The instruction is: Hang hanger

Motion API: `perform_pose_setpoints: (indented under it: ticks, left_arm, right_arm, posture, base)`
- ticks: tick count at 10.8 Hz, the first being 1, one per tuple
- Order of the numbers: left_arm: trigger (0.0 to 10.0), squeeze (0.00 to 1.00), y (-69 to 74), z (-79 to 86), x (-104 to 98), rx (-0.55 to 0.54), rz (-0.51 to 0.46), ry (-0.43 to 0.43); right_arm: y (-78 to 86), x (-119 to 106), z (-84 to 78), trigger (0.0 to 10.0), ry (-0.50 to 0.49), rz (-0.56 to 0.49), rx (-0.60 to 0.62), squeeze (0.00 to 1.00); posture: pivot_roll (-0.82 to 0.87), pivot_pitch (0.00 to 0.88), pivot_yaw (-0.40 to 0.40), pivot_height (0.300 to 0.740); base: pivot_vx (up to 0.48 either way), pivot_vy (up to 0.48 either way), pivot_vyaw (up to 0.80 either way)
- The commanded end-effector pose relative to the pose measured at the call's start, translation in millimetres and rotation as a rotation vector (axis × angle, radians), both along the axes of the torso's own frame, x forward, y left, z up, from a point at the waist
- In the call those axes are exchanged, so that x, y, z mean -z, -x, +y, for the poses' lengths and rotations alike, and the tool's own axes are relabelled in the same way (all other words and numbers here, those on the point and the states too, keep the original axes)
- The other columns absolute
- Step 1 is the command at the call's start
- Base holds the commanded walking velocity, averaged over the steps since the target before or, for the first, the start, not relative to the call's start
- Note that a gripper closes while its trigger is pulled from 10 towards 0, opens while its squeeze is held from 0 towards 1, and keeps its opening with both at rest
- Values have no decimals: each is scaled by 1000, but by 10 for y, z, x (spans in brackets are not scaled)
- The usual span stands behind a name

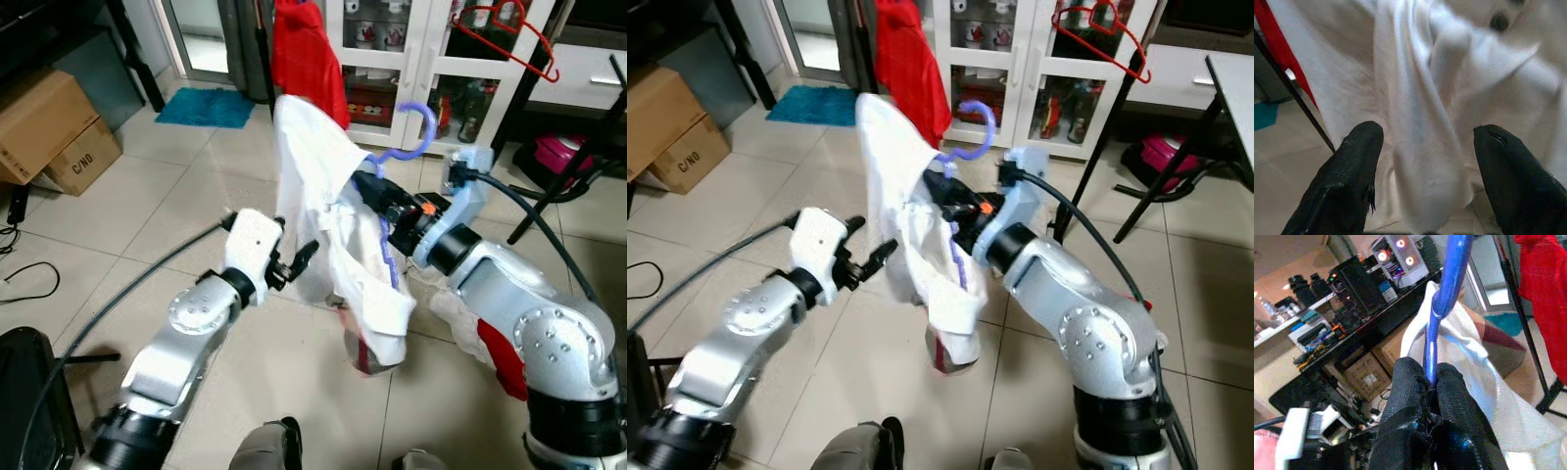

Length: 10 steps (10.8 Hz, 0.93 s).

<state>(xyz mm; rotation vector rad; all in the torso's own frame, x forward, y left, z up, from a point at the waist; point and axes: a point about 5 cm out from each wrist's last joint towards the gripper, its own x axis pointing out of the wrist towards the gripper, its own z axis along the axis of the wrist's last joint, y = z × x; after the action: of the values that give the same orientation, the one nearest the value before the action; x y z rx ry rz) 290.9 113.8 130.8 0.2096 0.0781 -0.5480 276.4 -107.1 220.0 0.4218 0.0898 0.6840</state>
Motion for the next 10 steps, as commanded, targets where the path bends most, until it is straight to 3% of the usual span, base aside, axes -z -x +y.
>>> perform_pose_setpoints:
  ticks: [1, 4, 5, 10]
  left_arm:
    - [10000, 0, -75, 54, 9, -36, -24, -8]
    - [10000, 0, -221, 122, 27, 10, -14, 33]
    - [0, 0, -253, 125, 37, 40, -5, 40]
    - [0, 0, -350, 136, 139, 90, 19, 81]
  right_arm:
    - [46, -114, 75, 10000, -7, -48, -52, 0]
    - [60, -176, 72, 10000, 7, -104, -52, 0]
    - [69, -181, 74, 10000, 25, -125, -54, 0]
    - [88, -204, 82, 10000, 32, -153, -57, 0]
  posture:
    - [-63, 89, 89, 740]
    - [-76, 79, 96, 740]
    - [-86, 74, 100, 740]
    - [-110, 62, 98, 740]
  base:
    - [0, 0, 0]
    - [0, 0, 0]
    - [0, 0, 0]
    - [0, 0, 0]
